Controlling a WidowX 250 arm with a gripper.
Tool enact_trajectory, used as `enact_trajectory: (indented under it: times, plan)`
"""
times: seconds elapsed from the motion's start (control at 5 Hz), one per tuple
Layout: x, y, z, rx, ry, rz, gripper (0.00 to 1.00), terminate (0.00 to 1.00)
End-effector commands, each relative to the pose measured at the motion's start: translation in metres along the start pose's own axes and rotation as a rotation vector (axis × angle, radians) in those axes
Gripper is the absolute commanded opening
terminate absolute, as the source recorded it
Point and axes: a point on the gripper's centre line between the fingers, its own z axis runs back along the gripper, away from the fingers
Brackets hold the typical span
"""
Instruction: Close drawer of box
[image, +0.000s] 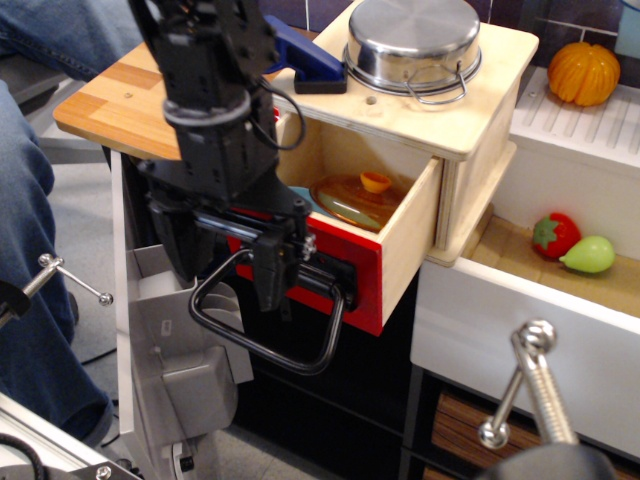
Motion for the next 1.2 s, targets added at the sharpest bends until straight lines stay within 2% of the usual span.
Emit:
enact_trajectory:
  times: [0.0,0.2,0.6,0.8,1.0]
  plan:
    - [0.034,-0.005,0.004,0.024,-0.103,0.011,1.0,0.0]
    - [0.058,-0.005,0.014,0.021,-0.164,-0.016,1.0,0.0]
    - [0.102,0.0,0.022,0.067,-0.281,-0.03,1.0,0.0]
    - [0.124,0.002,0.026,0.11,-0.306,-0.019,1.0,0.0]
    - [0.142,0.001,0.027,0.124,-0.302,0.003,1.0,0.0]
